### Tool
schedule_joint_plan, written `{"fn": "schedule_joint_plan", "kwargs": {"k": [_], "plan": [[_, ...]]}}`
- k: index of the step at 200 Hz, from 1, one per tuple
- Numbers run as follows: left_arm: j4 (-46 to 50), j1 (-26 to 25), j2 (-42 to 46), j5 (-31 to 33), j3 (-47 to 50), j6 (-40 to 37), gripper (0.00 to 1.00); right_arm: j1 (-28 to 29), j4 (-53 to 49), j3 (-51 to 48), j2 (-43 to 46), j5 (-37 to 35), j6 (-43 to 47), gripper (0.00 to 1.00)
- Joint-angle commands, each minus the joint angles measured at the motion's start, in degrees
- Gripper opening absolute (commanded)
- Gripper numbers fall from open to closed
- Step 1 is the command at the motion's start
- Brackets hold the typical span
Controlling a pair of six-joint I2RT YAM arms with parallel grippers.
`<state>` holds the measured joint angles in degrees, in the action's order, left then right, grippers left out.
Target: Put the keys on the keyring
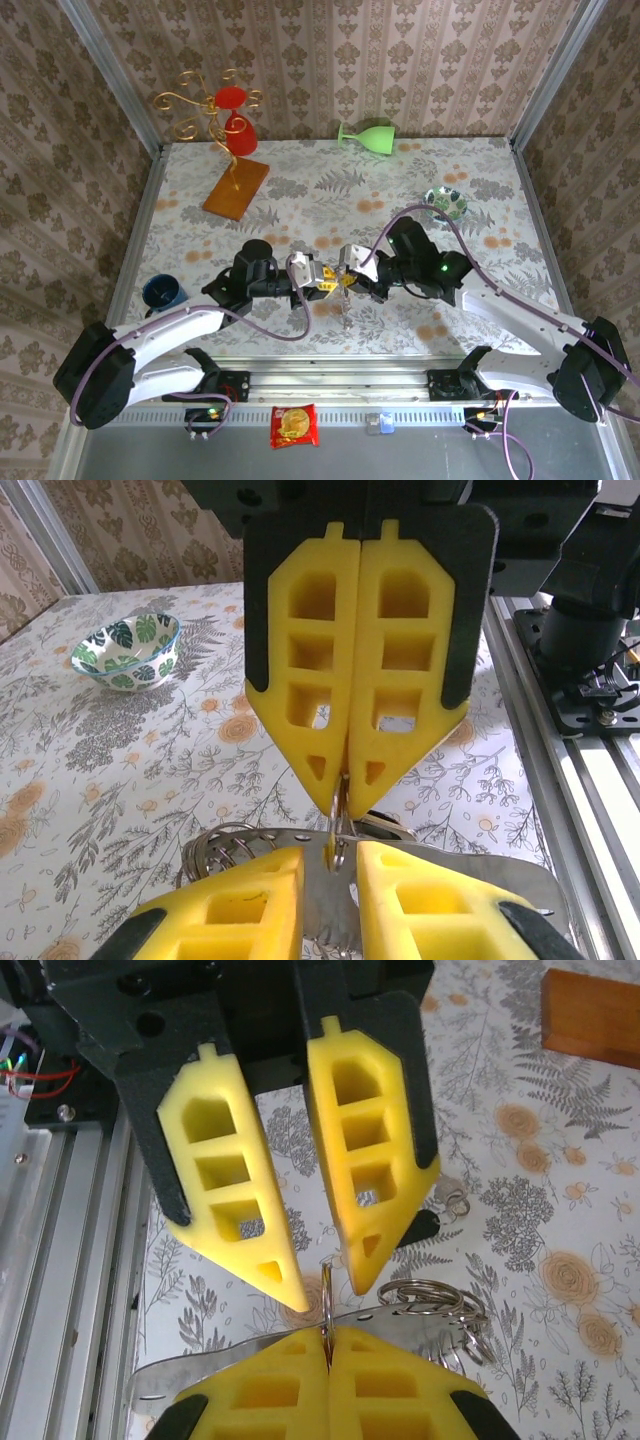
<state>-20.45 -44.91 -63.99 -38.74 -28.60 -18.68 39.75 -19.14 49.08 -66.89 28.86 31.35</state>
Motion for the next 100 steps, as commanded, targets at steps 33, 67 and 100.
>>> {"fn": "schedule_joint_plan", "kwargs": {"k": [33, 67, 100], "plan": [[3.92, 0.37, -0.03, -2.21, -3.34, -3.56, 0.14, 3.02, -8.4, 7.0, -2.92, -2.01, 7.21, 0.0], [4.18, 0.41, 0.56, -2.82, -4.0, -3.69, 0.06, 4.16, -10.14, 8.1, -3.96, -3.64, 8.13, 0.0], [2.57, 0.58, 1.4, -3.74, -2.81, -2.48, 0.0, 2.11, -2.98, 3.33, -0.5, -1.58, 3.34, 0.18]]}}
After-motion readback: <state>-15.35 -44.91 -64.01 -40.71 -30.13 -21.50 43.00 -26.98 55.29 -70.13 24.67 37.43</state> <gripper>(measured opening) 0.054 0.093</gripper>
